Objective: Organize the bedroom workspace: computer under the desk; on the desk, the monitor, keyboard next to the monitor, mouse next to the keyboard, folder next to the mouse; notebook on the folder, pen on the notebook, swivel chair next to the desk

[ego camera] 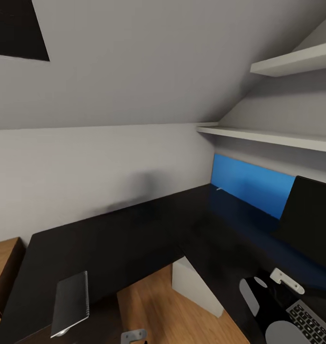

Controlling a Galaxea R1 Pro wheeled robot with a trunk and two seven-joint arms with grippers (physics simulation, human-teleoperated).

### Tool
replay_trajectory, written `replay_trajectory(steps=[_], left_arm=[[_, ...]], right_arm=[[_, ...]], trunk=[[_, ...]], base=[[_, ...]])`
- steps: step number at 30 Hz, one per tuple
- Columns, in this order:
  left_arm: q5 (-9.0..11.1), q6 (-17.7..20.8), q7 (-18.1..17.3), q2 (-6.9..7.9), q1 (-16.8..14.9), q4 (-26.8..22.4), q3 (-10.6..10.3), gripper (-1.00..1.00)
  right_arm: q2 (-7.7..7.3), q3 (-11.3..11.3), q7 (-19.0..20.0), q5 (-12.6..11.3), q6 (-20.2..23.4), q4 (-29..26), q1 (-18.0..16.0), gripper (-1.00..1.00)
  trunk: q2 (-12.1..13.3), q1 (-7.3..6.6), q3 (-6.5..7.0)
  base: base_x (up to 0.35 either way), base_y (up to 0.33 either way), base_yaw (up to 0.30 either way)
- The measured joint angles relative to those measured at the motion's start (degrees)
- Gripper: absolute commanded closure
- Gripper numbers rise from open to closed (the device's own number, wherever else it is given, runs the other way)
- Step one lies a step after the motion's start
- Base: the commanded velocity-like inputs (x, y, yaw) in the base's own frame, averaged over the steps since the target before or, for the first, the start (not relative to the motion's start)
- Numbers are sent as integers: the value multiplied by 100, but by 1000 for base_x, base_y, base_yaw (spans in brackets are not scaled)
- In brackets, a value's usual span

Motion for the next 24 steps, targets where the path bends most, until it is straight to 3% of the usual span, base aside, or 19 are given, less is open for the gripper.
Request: replay_trajectory(steps=[24], left_arm=[[-8,-26,16,3,0,-66,6,-100]], right_arm=[[-27,-35,-5,-9,30,21,-2,100]], trunk=[[-963,527,-431]], base=[[0,0,0]])
